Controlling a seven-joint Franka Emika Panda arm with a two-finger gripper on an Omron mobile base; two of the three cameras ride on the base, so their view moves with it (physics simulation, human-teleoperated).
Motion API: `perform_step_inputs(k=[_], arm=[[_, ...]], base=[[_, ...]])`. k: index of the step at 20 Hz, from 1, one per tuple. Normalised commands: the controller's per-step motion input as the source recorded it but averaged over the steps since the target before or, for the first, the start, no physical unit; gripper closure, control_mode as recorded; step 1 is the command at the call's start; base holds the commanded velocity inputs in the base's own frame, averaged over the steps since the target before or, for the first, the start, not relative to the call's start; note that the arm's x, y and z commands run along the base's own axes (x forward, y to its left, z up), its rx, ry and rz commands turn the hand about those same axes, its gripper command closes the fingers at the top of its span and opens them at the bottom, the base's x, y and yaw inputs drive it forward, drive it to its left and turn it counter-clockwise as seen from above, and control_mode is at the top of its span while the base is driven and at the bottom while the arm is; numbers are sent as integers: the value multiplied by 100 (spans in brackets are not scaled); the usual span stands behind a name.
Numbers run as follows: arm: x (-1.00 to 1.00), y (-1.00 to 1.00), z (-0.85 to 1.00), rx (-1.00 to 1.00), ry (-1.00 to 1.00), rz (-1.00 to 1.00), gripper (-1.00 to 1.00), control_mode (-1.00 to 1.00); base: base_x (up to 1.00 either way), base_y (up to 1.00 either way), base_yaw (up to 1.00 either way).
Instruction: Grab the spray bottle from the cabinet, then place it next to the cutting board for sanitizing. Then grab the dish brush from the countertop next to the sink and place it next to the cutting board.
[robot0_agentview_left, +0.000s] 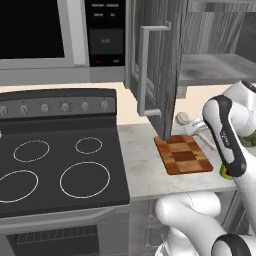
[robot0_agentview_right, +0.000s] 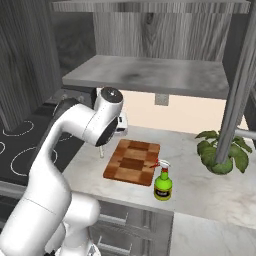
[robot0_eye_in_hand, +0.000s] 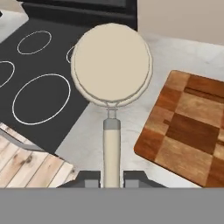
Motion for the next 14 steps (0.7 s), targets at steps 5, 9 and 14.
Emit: perform_step_inputs(k=[5, 9, 14], arm=[[20, 14, -55, 0, 18, 0, 100, -100], [20, 28, -69, 0, 15, 0, 100, -100], [4, 6, -65, 0, 4, 0, 100, -100]], base=[[0, 0, 0], [0, 0, 0], [0, 0, 0]])
